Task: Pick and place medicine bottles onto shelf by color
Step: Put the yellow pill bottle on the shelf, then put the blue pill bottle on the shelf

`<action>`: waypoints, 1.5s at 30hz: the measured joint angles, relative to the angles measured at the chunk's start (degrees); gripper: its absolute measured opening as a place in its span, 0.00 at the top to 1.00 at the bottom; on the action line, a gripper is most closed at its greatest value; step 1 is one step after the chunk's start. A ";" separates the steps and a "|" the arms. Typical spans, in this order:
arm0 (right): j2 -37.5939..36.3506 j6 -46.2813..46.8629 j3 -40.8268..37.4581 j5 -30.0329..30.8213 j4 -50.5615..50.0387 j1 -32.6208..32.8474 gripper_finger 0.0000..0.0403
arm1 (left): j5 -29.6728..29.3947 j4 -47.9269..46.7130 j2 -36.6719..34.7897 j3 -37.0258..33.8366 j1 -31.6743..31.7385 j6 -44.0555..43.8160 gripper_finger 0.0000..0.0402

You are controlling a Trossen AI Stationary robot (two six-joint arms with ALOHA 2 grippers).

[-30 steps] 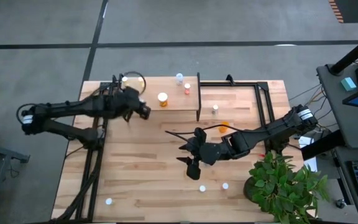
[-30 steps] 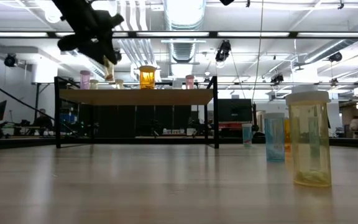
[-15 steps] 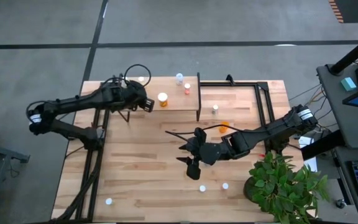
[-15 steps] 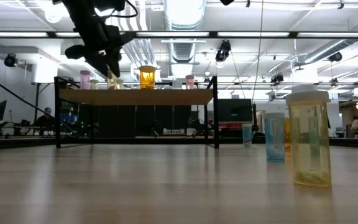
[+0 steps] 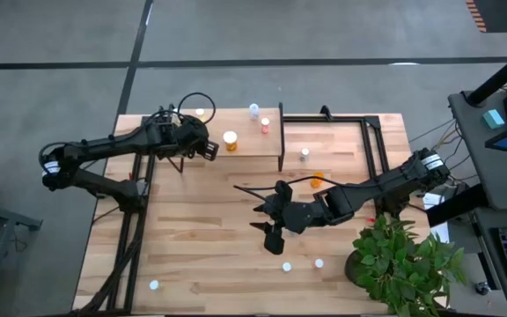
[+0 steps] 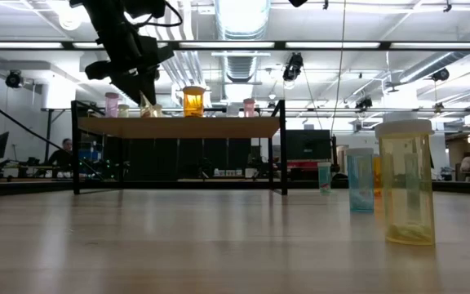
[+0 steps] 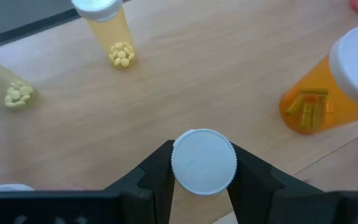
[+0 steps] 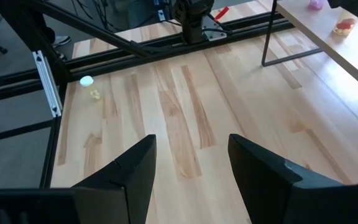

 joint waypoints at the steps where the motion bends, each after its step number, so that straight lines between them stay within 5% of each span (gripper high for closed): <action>1: 0.00 0.00 -0.01 0.00 0.00 0.00 0.52 | 0.00 -0.01 -0.01 0.00 0.00 0.39 0.72; 15: 0.01 0.24 0.00 -0.01 -0.01 0.00 0.52 | 0.50 -0.79 -0.30 0.16 0.00 0.61 0.58; 22: -1.75 8.19 0.05 -0.42 -3.41 -0.72 0.52 | 4.50 -1.30 -2.43 2.19 -0.02 2.17 0.56; 32: -1.18 36.18 0.07 -22.72 -33.51 -5.73 0.52 | 4.81 -3.96 -7.05 6.24 -0.04 3.33 0.55; 37: 1.14 39.73 -0.02 -24.43 -42.72 -5.47 0.52 | 5.95 -3.13 -9.79 7.73 -0.56 1.72 0.55; 45: 7.82 39.81 -0.54 -25.59 -41.51 -4.20 0.52 | 9.54 7.68 -12.95 6.70 -7.97 -1.30 0.56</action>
